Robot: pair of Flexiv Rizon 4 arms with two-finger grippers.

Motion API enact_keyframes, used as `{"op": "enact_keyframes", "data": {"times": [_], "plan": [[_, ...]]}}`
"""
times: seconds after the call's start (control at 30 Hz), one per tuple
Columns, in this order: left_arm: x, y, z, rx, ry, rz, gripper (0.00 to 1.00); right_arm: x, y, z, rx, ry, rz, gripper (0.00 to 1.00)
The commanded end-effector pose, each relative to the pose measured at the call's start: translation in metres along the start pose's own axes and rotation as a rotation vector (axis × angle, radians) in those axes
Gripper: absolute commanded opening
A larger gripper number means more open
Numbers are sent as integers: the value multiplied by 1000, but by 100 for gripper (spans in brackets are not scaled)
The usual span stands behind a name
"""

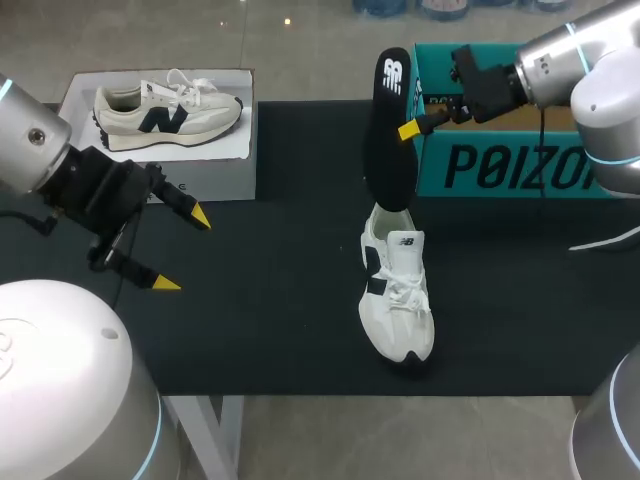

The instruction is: Take the shoe out of the shoebox, open the shoe tongue, remove and reinsert the insole, then place the shoe into the shoebox

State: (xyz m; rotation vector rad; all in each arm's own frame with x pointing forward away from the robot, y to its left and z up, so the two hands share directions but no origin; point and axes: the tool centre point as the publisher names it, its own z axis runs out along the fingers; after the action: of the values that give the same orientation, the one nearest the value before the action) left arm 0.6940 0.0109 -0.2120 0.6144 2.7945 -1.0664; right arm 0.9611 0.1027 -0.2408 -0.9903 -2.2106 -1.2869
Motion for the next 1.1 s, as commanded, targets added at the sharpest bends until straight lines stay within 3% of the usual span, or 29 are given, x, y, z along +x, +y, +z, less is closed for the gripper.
{"op": "enact_keyframes", "data": {"times": [0.03, 0.33, 0.57, 1.1], "plan": [[0, 0, 0, -2, 2, 0, 100, 0, 0, 0, 2, -2, 1, 0], [0, 0, 0, -2, 2, 0, 100, 4, -1, -4, 7, -25, -29, 0], [0, 0, 0, -2, 2, 0, 100, 11, -2, -8, -55, -83, -145, 0], [0, 0, 0, -2, 2, 0, 100, 8, -17, 11, -70, -82, -176, 0]]}}
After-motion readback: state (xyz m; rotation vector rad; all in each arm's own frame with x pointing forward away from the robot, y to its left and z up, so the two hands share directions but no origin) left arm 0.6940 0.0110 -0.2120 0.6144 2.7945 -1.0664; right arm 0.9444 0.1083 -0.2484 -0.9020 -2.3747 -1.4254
